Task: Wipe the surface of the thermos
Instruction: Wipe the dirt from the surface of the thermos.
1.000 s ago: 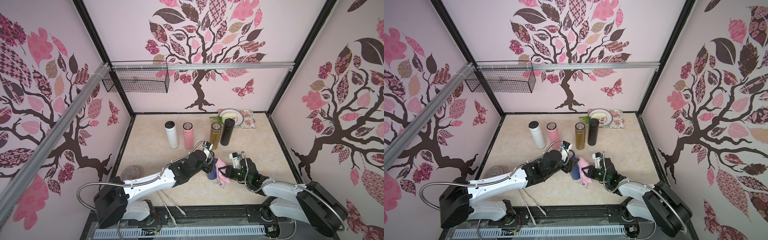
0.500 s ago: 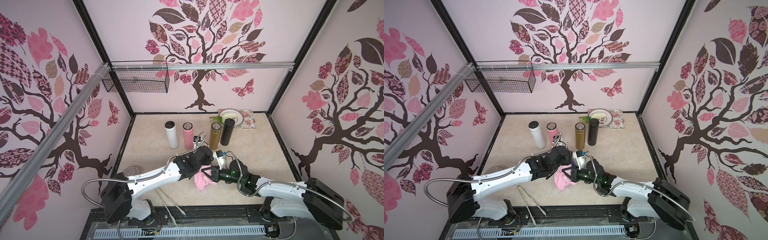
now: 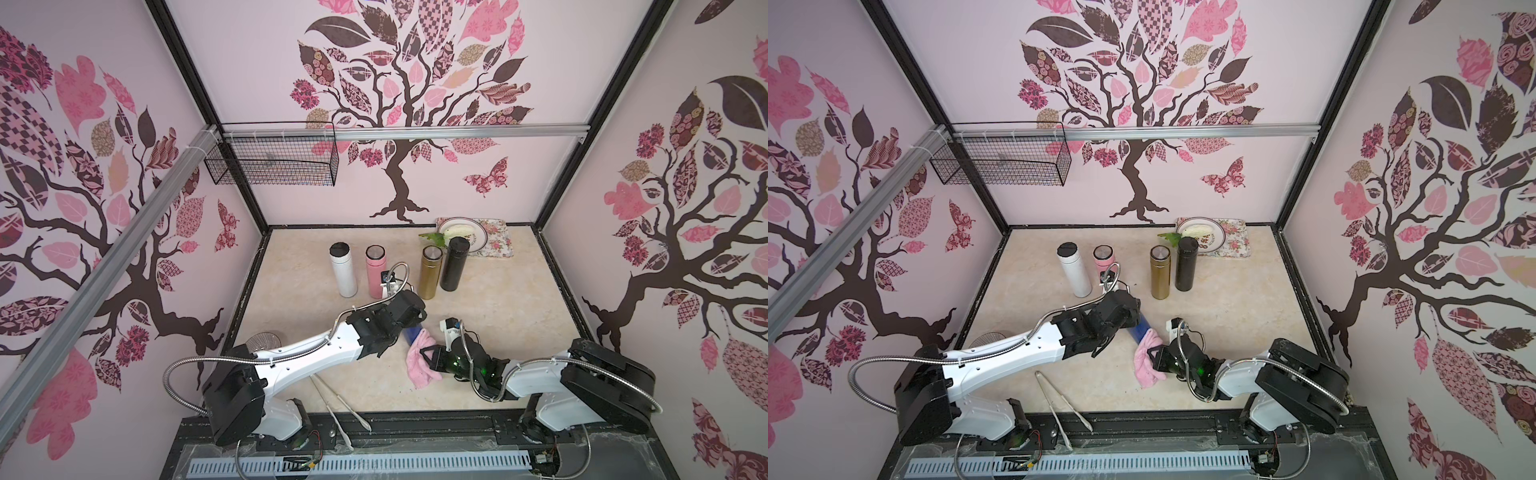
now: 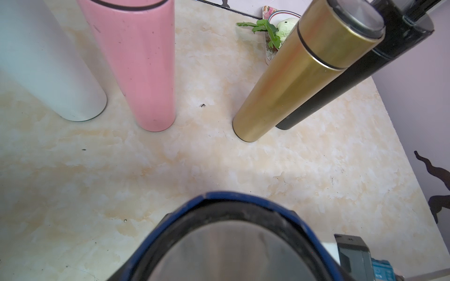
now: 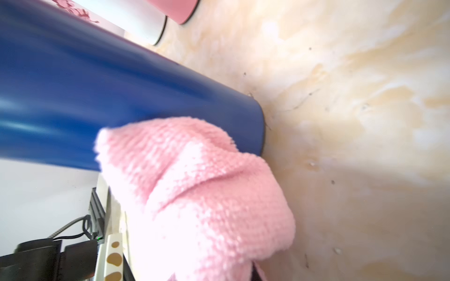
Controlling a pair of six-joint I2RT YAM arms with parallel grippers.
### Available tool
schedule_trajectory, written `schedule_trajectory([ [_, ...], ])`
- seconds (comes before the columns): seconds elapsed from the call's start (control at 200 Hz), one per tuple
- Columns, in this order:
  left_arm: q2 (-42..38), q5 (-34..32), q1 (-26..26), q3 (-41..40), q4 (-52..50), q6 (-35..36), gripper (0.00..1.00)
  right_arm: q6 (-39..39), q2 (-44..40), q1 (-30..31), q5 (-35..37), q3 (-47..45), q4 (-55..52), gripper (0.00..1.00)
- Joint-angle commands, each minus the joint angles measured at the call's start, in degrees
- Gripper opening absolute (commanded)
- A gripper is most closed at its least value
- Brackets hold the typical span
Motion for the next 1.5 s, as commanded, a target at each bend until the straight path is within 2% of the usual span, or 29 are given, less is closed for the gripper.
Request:
schedule_trajectory([
  [0.0,0.1,4.4,-1.1,3.7,0.6,-4.2,0.0,-3.2,0.5,0.9,1.9,4.8,10.5,0.0],
  [0.125,1.0,5.7,-1.1,4.9,0.6,-5.9,0.0,-5.2,4.2,1.7,-4.1,9.3,20.9,0.0],
  [0.225,1.1,6.9,-1.2,5.2,1.2,-6.5,0.0,-3.8,8.4,1.8,-5.8,11.8,25.9,0.0],
  [0.32,0.9,7.3,-1.2,5.2,1.1,-6.3,0.0,-0.5,12.7,1.8,-2.9,12.0,26.3,0.0],
  [0.445,0.0,7.6,-1.2,4.8,0.6,-4.0,0.0,7.5,16.7,1.8,4.3,6.8,25.2,0.0],
  [0.615,-1.6,9.1,-1.2,3.4,1.4,2.1,0.0,12.0,16.2,1.8,7.5,-2.0,27.8,0.0],
  [0.735,-2.3,11.8,-1.2,3.4,2.2,10.8,0.0,10.9,8.9,1.8,6.7,-4.0,22.7,0.0],
  [0.84,-2.2,16.0,-1.2,3.0,3.4,20.1,0.0,6.0,-0.4,1.4,2.4,-1.4,11.8,0.0],
  [0.88,-2.3,19.3,-1.2,2.2,5.0,25.0,0.0,4.1,-3.4,-0.2,-2.2,0.7,7.2,0.0],
  [0.945,-2.1,21.8,-1.2,1.0,6.3,29.3,0.0,2.1,-5.8,-4.9,-16.2,4.8,0.3,0.0],
  [0.995,-2.2,26.0,-1.3,-0.5,8.4,34.6,0.0,3.0,-6.9,-8.4,-24.9,6.2,-0.6,0.0],
  [1.03,-2.1,25.7,-1.4,-1.0,8.9,35.7,0.0,4.4,-7.9,-10.5,-29.2,6.2,0.8,0.0],
  [1.105,-1.5,27.1,-1.4,-1.4,9.0,38.8,0.0,7.3,-11.2,-13.0,-33.2,5.9,3.9,0.0],
  [1.21,-0.9,26.3,-1.4,-1.1,8.2,40.8,0.0,2.5,-16.6,-13.6,-32.6,10.2,-6.3,0.0],
  [1.316,-1.2,25.2,-1.4,-1.3,7.9,41.7,0.0,-1.1,-19.5,-13.7,-28.0,12.1,-16.2,0.0],
  [1.496,-3.2,23.1,-1.4,-1.3,6.3,42.5,0.0,-3.4,-20.3,-13.9,-18.3,7.3,-27.8,0.0],
])
